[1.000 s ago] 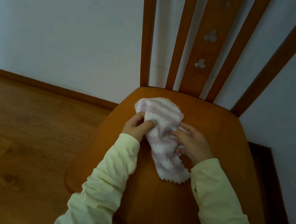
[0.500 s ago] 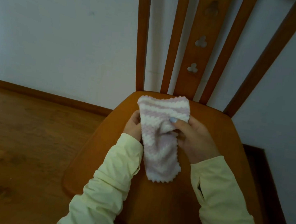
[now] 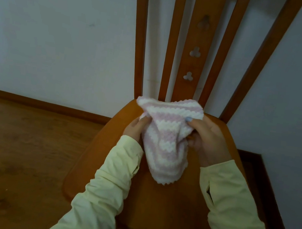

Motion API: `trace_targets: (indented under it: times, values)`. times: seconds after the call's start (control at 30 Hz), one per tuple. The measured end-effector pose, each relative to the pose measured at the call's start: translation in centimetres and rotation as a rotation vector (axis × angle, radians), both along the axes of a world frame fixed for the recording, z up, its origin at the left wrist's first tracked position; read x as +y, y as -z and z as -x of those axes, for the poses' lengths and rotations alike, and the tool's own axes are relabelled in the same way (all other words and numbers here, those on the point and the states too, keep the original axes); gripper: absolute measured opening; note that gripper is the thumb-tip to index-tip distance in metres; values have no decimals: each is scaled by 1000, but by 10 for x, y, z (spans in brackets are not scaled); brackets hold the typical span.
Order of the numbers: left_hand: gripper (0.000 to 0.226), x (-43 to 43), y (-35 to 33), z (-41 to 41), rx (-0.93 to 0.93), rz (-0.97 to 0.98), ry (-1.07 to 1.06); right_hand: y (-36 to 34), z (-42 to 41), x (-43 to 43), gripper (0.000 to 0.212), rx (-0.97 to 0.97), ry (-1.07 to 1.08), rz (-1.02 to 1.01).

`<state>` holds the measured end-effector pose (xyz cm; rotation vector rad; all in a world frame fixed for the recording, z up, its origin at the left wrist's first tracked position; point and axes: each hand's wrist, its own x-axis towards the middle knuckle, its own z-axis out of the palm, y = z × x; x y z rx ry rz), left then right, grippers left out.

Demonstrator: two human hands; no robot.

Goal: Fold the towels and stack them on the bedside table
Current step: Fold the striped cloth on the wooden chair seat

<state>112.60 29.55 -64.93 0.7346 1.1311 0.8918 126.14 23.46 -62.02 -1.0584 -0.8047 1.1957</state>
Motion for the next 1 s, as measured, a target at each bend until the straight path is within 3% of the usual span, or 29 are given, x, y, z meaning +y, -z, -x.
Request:
trace_targets:
  times: [0.07,0.3,0.47,0.63,0.8,1.0]
  values:
    - [71,1,-2,7,8,-75,-67,-2,-8,-1,19,-30,91,-26]
    - [20,18,-18,15,144,-287,-165,-4,-28,-7,21,-233,278,-94]
    - [25,28,-30,24,86,-536,-250,-3,-39,-6,24,-316,369,-135]
    - [28,26,-30,32,131,-665,-243,5,-46,-11,28,-369,365,-76]
    - [24,25,-31,31,279,-666,-285,5,-46,-13,12,-375,411,-41]
    - [8,24,-30,37,442,-606,-245,2,-44,-15,12,-439,356,14]
